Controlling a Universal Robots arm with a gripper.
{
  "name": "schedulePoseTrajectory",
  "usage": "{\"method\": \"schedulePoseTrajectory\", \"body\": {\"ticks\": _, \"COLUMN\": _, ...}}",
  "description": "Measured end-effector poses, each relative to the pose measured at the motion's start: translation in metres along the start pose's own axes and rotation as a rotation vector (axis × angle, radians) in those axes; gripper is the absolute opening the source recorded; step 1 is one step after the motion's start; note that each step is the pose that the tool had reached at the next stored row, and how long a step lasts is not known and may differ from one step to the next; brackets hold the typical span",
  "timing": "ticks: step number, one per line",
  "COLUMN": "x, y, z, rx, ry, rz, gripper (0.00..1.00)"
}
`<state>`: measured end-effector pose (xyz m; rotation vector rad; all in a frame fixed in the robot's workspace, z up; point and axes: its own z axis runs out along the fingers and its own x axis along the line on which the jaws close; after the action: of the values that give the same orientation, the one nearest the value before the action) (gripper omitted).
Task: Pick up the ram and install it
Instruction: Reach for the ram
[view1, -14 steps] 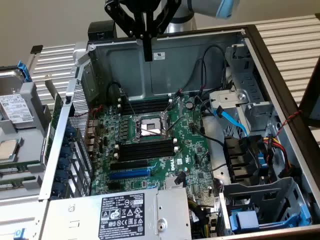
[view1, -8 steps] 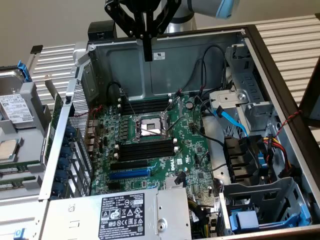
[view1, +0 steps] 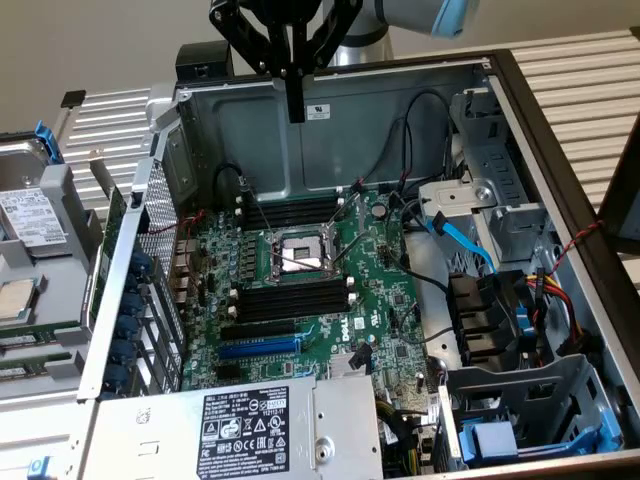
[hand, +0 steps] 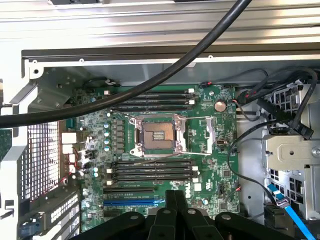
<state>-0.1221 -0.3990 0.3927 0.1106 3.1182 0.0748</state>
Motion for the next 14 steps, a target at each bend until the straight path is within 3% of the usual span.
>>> {"method": "schedulePoseTrajectory", "body": {"ticks": 7, "x": 0.019, "y": -0.0025, "z": -0.0003, "rx": -0.0002, "ry": -0.0001, "rz": 0.0, "gripper": 0.11}}
{"method": "schedulePoseTrajectory", "body": {"ticks": 14, "x": 0.047, "y": -0.0059, "z": -0.0011, "rx": -0.0002, "ry": -0.0002, "rz": 0.0, "gripper": 0.11}}
